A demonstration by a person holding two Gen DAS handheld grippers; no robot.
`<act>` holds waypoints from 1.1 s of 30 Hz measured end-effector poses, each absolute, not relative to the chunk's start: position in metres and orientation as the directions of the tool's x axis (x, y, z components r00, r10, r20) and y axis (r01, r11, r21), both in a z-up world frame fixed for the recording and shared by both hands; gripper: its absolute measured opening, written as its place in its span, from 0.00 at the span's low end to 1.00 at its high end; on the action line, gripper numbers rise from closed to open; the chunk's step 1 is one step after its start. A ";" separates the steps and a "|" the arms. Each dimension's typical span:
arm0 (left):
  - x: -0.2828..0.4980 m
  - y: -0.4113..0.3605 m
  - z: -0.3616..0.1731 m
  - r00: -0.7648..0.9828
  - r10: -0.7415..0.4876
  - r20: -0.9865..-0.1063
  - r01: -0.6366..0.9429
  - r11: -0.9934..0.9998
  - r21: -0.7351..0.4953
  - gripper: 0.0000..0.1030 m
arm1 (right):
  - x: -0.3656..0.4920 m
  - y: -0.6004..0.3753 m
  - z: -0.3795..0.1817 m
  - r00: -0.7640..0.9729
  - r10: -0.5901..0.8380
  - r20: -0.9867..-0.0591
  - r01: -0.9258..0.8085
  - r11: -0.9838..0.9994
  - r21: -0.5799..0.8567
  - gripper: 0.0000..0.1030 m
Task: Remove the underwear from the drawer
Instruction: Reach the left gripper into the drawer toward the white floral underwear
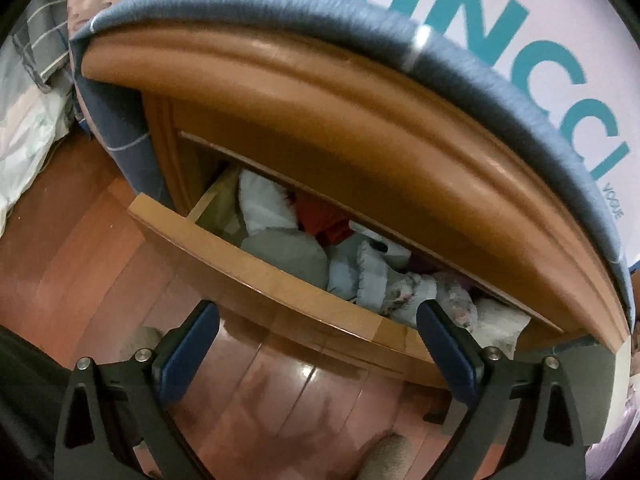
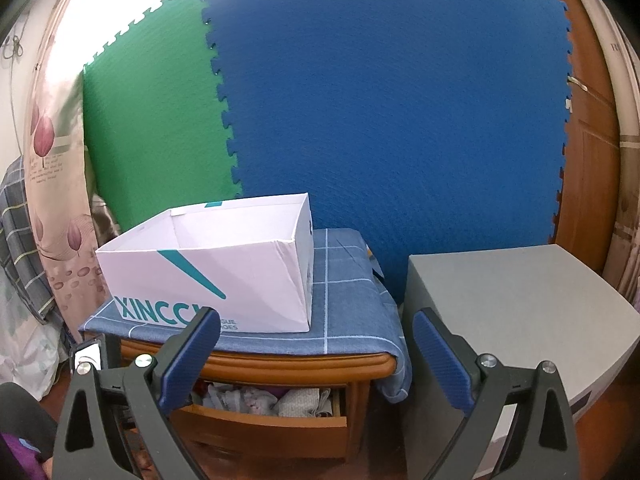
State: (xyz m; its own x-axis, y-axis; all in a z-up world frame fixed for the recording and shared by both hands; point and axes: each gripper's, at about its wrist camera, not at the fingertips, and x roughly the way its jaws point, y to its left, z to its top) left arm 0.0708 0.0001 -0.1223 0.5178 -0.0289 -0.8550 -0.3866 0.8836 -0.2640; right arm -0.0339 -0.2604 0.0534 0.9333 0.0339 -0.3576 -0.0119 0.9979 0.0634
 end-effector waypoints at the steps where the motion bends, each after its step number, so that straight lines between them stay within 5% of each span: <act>1: 0.072 0.001 -0.124 0.514 -0.028 -0.857 -0.392 0.881 -0.264 0.94 | -0.034 -0.261 0.053 0.933 0.036 -0.359 -0.013 0.998 0.067 0.96; 14: 0.081 0.017 -0.153 0.507 -0.105 -0.855 -0.480 0.789 -0.382 0.80 | -0.030 -0.265 0.050 0.927 0.042 -0.372 -0.015 0.997 0.075 0.96; 21: 0.090 0.028 -0.171 0.472 -0.158 -0.867 -0.560 0.706 -0.433 0.81 | -0.027 -0.270 0.048 0.921 0.046 -0.386 -0.012 0.996 0.092 0.96; 33: 0.085 0.022 -0.173 0.466 -0.079 -0.881 -0.603 0.701 -0.382 0.90 | -0.024 -0.272 0.045 0.910 0.076 -0.407 -0.034 0.993 0.110 0.96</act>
